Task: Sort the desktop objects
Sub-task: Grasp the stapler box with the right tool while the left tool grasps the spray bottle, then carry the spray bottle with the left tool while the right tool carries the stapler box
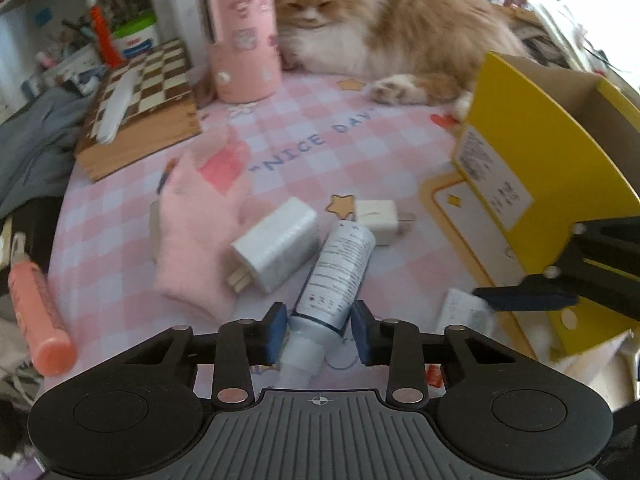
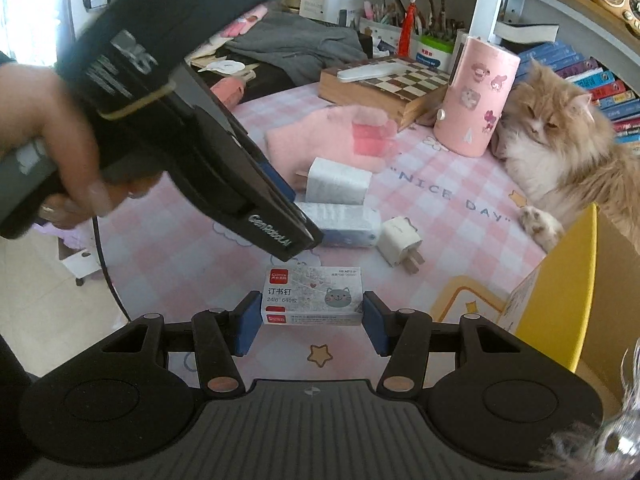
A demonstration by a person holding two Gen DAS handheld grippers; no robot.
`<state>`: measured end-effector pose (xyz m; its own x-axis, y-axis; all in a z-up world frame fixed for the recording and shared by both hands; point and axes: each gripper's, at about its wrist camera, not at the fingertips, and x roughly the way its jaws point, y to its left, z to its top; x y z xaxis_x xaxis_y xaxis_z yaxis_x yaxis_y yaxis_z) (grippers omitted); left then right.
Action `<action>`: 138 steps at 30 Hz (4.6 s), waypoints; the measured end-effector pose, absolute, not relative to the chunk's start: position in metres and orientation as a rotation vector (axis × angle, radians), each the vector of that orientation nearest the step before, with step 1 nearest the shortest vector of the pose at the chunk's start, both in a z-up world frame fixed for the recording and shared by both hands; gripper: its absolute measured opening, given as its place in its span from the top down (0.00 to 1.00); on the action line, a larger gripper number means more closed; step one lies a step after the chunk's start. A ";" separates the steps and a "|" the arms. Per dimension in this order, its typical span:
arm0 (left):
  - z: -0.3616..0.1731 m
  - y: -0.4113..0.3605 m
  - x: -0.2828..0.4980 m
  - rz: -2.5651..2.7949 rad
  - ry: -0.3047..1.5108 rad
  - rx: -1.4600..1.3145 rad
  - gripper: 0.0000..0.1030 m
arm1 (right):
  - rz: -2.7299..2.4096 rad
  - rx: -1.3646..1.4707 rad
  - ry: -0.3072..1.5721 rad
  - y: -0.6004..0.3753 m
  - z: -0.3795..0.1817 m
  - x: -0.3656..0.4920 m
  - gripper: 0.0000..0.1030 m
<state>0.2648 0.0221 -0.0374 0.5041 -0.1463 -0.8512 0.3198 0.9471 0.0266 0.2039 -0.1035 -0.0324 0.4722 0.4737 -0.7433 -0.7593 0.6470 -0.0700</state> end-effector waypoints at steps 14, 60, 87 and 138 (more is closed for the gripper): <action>-0.058 0.011 0.287 -0.315 0.999 0.230 0.64 | 0.792 -0.436 0.766 -0.098 -0.035 0.196 0.51; 0.029 0.117 0.149 -0.327 0.787 -0.452 0.69 | 0.427 -0.094 0.696 -0.113 0.026 0.134 0.51; 0.012 0.128 0.084 -0.439 0.869 -0.485 0.69 | 0.305 -0.063 0.738 -0.098 0.015 0.040 0.51; 0.018 0.002 0.121 -0.688 0.913 -0.306 0.69 | 0.019 0.041 0.821 -0.203 0.005 0.023 0.51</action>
